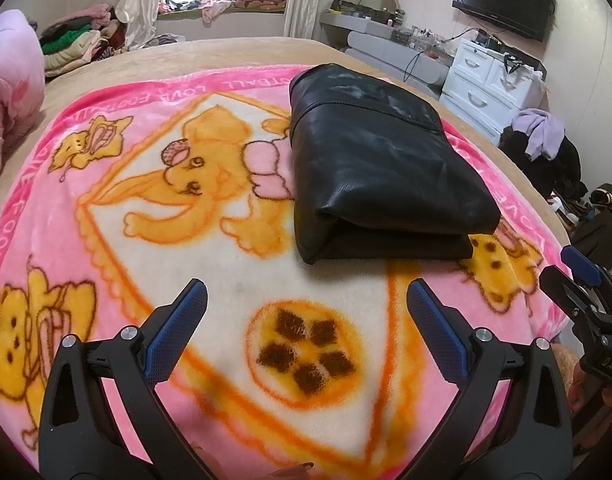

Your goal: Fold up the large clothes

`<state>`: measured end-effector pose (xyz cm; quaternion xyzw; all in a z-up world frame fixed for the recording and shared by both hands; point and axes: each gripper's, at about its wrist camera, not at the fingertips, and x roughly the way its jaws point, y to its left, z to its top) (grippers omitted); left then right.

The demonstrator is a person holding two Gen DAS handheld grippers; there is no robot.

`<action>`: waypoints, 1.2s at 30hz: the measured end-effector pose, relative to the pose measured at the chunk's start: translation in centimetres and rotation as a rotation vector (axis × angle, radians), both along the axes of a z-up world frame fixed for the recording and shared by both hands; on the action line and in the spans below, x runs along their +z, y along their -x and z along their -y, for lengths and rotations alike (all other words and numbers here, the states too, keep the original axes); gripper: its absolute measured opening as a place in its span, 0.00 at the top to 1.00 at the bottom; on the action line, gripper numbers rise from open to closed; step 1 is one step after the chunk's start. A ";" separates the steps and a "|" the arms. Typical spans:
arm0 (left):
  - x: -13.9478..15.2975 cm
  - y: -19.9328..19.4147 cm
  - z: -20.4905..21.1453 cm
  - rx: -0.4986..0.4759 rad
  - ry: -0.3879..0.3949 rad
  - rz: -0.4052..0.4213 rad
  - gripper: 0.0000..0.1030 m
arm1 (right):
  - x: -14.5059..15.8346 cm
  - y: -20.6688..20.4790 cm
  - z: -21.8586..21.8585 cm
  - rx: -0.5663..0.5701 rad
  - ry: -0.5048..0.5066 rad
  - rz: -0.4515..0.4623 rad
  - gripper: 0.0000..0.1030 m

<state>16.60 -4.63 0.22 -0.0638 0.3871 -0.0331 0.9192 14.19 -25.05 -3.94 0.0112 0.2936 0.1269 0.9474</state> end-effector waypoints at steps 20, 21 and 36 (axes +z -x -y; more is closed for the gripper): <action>0.1 0.0 0.1 -0.003 -0.002 0.002 0.09 | 0.1 -0.1 -0.1 0.004 0.007 0.001 0.04; 0.1 0.0 0.1 0.000 -0.001 0.002 0.09 | 0.1 -0.1 -0.1 0.004 0.008 0.000 0.04; -0.1 0.1 -0.9 0.003 0.002 -0.014 0.09 | 0.2 0.1 0.1 0.002 0.024 0.005 0.04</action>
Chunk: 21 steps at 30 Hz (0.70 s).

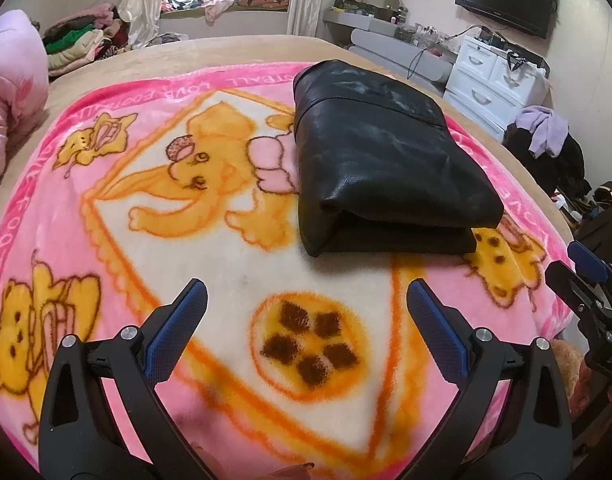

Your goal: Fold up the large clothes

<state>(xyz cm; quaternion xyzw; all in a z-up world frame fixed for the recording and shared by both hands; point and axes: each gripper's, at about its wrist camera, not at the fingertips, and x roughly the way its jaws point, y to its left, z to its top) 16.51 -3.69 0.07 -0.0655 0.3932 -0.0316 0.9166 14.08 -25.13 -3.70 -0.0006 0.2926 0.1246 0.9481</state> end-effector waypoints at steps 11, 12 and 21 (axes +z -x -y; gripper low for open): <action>-0.8 -0.2 -0.7 0.042 -0.031 -0.052 0.09 | 0.4 0.9 1.7 -0.058 -0.015 -0.007 0.04; -0.9 -0.3 -0.8 0.046 -0.028 -0.054 0.09 | 0.5 1.1 2.4 -0.079 -0.027 -0.004 0.04; -1.9 -1.5 -11.8 0.262 -0.020 -0.106 0.09 | -0.4 0.7 19.8 -0.571 0.039 -0.031 0.04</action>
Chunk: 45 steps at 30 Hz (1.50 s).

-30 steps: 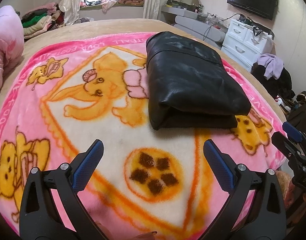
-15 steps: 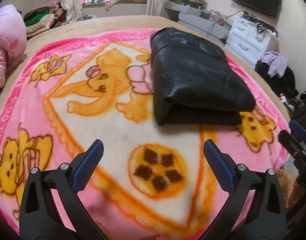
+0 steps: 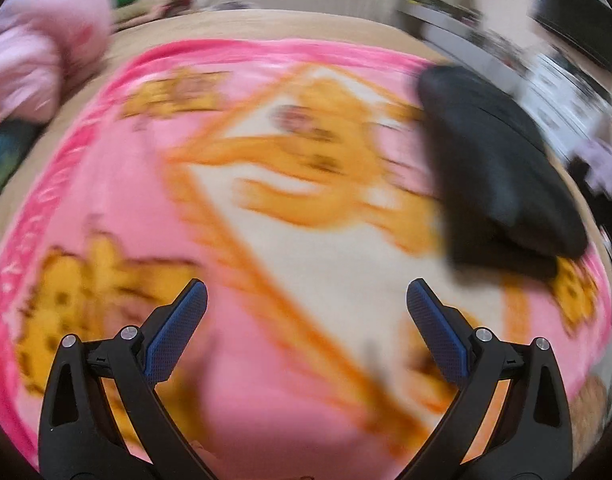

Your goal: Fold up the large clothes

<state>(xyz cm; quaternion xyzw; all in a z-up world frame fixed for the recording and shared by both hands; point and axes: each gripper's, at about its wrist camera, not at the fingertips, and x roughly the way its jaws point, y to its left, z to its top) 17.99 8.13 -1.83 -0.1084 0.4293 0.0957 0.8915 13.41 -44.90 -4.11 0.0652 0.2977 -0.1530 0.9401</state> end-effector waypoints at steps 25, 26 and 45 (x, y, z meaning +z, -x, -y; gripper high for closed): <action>-8.0 3.9 -41.2 0.706 0.027 -0.096 0.08 | -12.5 -2.6 23.7 -0.400 -0.103 -0.286 0.04; -8.0 3.9 -41.4 0.706 0.037 -0.093 0.08 | -12.4 -2.6 23.7 -0.400 -0.103 -0.286 0.04; -8.1 4.1 -40.9 0.707 0.030 -0.093 0.08 | -12.5 -2.4 23.7 -0.400 -0.105 -0.285 0.04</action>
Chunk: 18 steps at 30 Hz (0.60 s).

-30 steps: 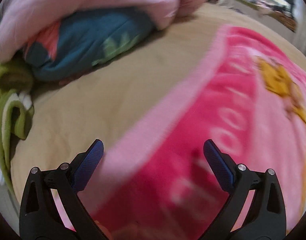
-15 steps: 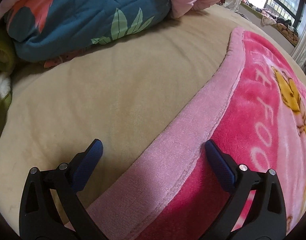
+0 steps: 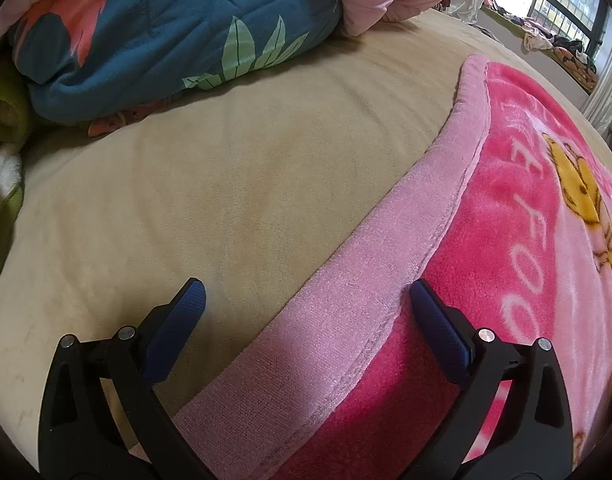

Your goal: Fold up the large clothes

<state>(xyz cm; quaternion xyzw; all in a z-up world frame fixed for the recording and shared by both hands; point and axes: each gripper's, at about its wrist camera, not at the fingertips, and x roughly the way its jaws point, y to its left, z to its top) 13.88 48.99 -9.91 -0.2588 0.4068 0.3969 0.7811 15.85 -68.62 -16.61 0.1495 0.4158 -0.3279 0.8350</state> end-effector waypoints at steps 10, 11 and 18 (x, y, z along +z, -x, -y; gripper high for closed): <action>0.1 -0.1 0.0 0.000 0.001 0.001 0.08 | 0.0 0.0 0.0 0.000 0.000 0.000 0.04; 0.0 -0.1 0.0 0.000 0.000 -0.001 0.08 | 0.0 0.0 0.0 0.000 0.000 0.000 0.04; 0.0 0.0 0.0 0.000 -0.003 0.002 0.08 | 0.0 0.0 0.0 0.000 0.000 0.000 0.04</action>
